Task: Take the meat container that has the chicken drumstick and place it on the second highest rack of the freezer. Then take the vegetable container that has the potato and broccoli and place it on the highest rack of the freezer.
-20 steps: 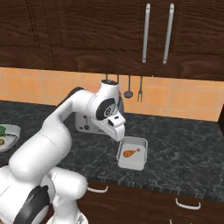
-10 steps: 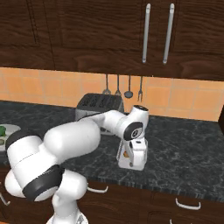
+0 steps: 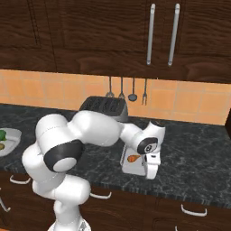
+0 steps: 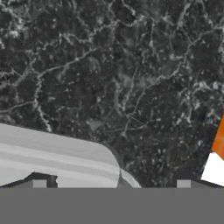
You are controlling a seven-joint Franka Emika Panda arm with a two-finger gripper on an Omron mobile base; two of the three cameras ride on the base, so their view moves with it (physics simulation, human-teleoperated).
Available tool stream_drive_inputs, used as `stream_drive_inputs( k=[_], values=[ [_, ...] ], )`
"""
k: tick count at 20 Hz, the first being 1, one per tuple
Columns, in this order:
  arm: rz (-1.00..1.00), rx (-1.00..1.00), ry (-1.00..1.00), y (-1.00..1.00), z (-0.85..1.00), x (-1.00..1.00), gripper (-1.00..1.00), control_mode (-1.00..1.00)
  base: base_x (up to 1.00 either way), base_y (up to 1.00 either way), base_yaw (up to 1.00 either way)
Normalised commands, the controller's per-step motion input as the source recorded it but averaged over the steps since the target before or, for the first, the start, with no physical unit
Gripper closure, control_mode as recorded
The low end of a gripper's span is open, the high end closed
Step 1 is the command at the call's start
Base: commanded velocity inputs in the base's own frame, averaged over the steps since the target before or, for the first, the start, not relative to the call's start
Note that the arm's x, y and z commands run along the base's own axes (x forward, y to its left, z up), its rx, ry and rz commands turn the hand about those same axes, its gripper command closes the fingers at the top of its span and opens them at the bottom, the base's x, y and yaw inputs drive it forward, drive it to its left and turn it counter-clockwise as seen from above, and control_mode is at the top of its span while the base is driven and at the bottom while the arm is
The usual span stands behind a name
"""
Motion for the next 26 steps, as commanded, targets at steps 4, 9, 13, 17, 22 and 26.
stream_drive_inputs(
  k=[4,9,13,17,22,26],
  values=[
    [-0.01,0.00,0.00,0.17,-0.71,0.35,1.00,-1.00,0.00,0.00,0.00],
    [0.00,0.00,0.00,0.01,-0.25,0.01,1.00,-1.00,0.00,0.00,0.00],
    [0.00,0.00,-0.01,0.00,0.00,0.00,1.00,-1.00,0.00,0.00,0.00],
    [0.00,0.00,-0.24,0.16,0.36,-0.39,1.00,-1.00,0.00,0.00,0.00],
    [0.00,0.00,-0.34,0.62,0.79,-0.67,1.00,-1.00,0.00,0.00,0.00],
    [0.00,-0.08,-0.31,0.94,0.89,-0.68,1.00,-1.00,0.00,0.00,0.00]
  ],
)
